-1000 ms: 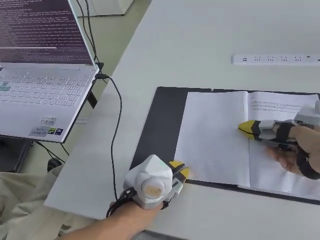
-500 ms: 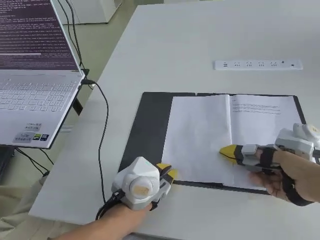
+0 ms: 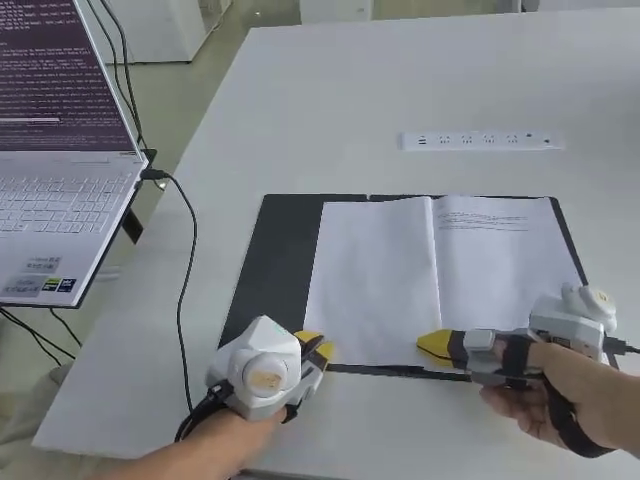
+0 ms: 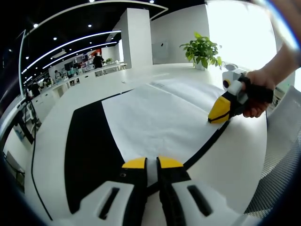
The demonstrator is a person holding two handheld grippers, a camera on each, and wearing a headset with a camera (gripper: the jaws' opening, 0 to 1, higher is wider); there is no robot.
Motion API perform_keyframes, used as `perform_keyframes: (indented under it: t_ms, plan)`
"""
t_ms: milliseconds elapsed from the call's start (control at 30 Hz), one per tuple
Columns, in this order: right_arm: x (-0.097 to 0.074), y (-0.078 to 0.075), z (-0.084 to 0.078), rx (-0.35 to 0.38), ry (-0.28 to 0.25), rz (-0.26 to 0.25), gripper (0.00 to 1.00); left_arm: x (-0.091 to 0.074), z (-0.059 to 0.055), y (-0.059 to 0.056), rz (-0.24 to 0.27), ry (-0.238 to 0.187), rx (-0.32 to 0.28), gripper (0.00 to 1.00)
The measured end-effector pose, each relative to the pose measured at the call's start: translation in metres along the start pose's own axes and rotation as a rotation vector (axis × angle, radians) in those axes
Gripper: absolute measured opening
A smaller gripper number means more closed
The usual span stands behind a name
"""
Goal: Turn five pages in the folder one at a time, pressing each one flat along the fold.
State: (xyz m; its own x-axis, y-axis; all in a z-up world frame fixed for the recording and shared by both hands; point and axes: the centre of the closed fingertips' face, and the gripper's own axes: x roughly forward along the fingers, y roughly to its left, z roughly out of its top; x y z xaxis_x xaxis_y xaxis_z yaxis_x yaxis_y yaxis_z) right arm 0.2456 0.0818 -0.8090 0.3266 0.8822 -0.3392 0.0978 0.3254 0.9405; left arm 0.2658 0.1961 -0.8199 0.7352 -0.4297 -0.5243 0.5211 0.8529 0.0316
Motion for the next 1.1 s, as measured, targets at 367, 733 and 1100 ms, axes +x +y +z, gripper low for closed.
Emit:
perform_keyframes:
  t_ms: [367, 733, 1100]
  plan:
    - [-0.012, 0.007, -0.026, 0.021, 0.003, 0.04, 0.0, -0.001, 0.0, -0.001, 0.002, 0.009, 0.006, 0.06]
    - [-0.06, 0.044, -0.008, -0.322, -0.234, -0.041, 0.14, -0.013, 0.002, -0.013, -0.046, 0.157, 0.026, 0.22]
    - [-0.154, 0.072, 0.024, -0.552, -0.538, -0.242, 0.45, -0.062, 0.053, -0.013, -0.033, 0.031, -0.045, 0.4]
